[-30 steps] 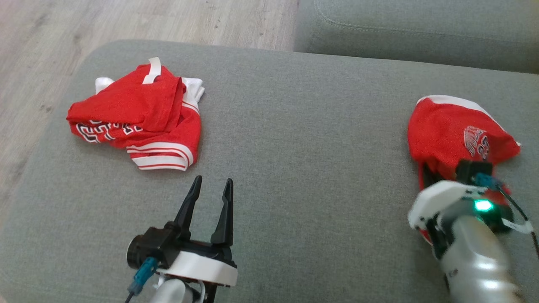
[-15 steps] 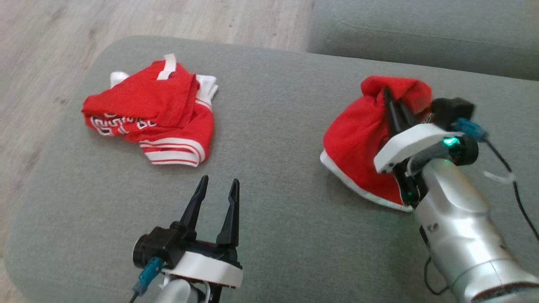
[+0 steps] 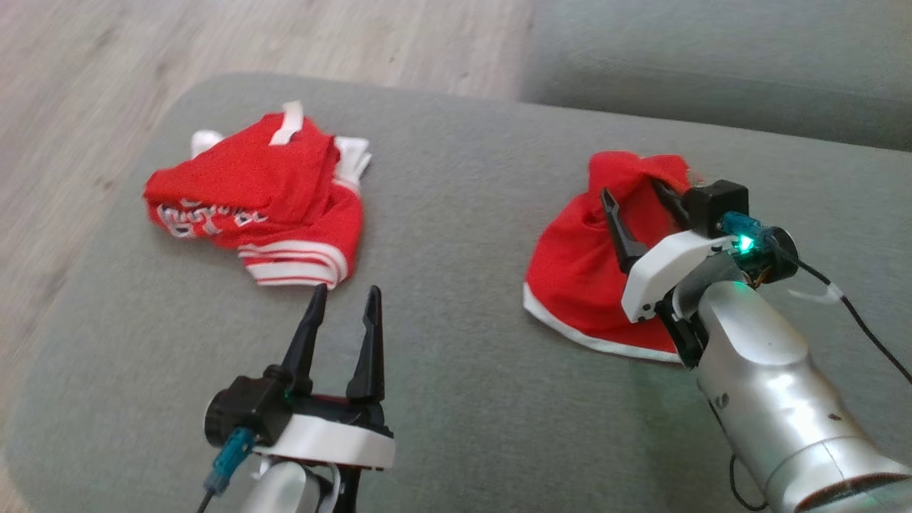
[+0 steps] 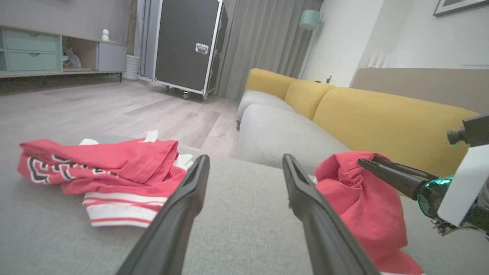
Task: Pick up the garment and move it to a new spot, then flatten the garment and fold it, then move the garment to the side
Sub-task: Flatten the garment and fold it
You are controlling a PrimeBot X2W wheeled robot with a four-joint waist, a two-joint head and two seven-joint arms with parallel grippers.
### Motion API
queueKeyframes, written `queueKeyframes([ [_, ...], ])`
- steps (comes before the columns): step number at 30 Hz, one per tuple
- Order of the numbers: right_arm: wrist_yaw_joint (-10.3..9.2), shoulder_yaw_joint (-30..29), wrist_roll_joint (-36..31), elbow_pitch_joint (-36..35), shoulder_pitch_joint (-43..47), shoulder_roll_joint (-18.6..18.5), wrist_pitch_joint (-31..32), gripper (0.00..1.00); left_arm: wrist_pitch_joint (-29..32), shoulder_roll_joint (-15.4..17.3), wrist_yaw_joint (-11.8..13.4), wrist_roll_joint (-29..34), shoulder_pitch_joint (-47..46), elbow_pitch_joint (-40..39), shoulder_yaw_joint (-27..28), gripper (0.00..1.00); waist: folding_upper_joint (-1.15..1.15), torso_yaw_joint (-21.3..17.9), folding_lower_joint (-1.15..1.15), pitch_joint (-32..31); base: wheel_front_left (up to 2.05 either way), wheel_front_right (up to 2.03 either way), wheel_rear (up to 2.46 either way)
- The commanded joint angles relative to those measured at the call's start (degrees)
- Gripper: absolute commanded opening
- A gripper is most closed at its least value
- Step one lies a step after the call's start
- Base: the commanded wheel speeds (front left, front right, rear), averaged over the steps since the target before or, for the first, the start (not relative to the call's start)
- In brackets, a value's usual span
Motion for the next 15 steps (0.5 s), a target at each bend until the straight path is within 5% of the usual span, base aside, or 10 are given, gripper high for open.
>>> queueKeyframes([
  [1,-0.04,0.22,-0.98,-3.41,0.85,0.48,-0.99,1.00,-0.55,-0.19,0.15,0.78,-0.74,-2.32,2.60,1.00,0.00,-2.79,0.00,-2.35,0.00,0.00,0.00],
  [6,-0.04,-1.65,-2.92,-9.29,5.01,0.48,-1.24,1.00,-0.55,-0.19,0.21,1.44,-0.17,-2.47,3.90,1.00,0.00,-5.66,0.00,-4.45,0.00,0.00,0.00],
  [15,-0.04,-9.61,-8.22,-33.65,23.38,0.48,-1.29,1.00,-0.55,-0.19,0.74,1.34,1.15,-3.20,4.75,1.00,0.00,-11.90,0.00,-6.14,0.00,0.00,0.00],
])
